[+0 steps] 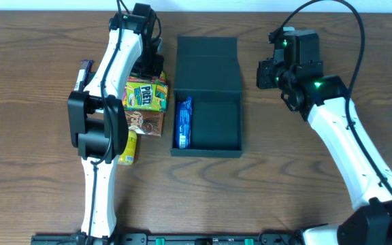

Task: Pack container
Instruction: 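Grasp the green Haribo gummy bag's top edge with the left gripper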

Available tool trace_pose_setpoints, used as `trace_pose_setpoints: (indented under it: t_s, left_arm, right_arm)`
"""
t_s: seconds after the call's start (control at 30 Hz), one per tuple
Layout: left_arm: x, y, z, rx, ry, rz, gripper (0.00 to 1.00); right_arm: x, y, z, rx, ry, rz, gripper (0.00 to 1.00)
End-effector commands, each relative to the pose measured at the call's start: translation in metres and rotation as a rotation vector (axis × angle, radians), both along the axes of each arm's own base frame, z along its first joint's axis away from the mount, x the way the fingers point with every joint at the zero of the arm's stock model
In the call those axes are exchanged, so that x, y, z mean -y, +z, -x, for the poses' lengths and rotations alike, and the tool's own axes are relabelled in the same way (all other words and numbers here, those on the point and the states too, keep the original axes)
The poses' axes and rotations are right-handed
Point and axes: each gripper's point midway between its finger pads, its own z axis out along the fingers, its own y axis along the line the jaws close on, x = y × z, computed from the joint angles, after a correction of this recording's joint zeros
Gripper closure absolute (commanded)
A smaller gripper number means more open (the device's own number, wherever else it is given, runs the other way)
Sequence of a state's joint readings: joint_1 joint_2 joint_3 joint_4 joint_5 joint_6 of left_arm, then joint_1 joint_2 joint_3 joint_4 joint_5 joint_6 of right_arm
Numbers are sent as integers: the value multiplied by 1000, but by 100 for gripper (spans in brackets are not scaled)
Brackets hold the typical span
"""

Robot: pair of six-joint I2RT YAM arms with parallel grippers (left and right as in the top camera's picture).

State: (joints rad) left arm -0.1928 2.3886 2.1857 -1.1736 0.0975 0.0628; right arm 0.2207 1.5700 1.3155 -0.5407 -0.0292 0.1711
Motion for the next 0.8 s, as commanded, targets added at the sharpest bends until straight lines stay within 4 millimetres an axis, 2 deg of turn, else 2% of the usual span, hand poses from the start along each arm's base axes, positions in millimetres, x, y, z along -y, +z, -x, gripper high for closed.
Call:
trace_pose_setpoints:
  t_s: [0.0, 0.03, 0.07, 0.13, 0.23, 0.4, 0.47, 0.77]
  left_arm:
    - [1, -6, -11, 33, 42, -5, 72]
    - [1, -5, -16, 51, 43, -8, 45]
    - [1, -5, -18, 61, 43, -10, 36]
    - [-1, -5, -20, 68, 41, -19, 25]
    - [-4, -10, -19, 61, 42, -40, 2]
    - [-6, -34, -14, 10, 19, -56, 5]
    - [-12, -42, -13, -1, 23, -94, 4]
    - [-22, -53, -18, 7, 29, -151, 5]
  right_arm:
    - [3, 7, -2, 19, 1, 12, 99]
    - [3, 7, -2, 18, 1, 12, 98]
    - [3, 7, -2, 18, 1, 12, 98]
    - [3, 7, -2, 18, 1, 12, 99]
    - [3, 7, -2, 19, 1, 11, 98]
    - [3, 7, -2, 19, 1, 12, 99]
    - [3, 7, -2, 19, 1, 12, 99]
    - [3, 7, -2, 19, 1, 12, 98]
